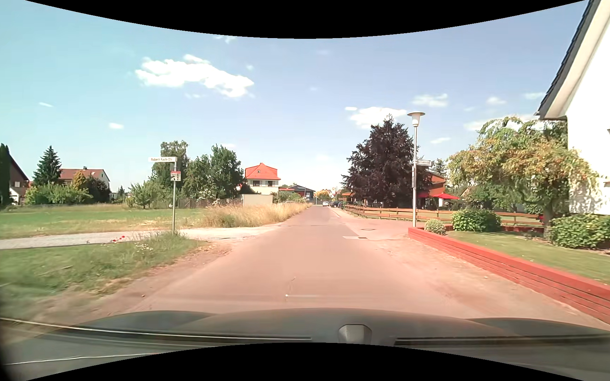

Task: Follow the waypoints while adhering to traffic rules and regulations

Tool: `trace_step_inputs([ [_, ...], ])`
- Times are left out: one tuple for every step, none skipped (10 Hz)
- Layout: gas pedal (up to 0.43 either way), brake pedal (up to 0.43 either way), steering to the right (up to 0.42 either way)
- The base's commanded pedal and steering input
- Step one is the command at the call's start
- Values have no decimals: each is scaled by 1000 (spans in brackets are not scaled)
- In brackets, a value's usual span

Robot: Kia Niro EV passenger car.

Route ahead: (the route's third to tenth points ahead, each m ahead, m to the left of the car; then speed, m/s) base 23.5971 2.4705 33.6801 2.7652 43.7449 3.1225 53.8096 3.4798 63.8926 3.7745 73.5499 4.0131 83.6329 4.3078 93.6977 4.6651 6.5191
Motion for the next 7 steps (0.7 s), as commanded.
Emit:
trace_step_inputs([
  [0, 43, -1],
  [0, 49, -1],
  [0, 55, -1],
  [0, 67, 0],
  [0, 67, 0],
  [0, 73, -1],
  [0, 73, 0],
])
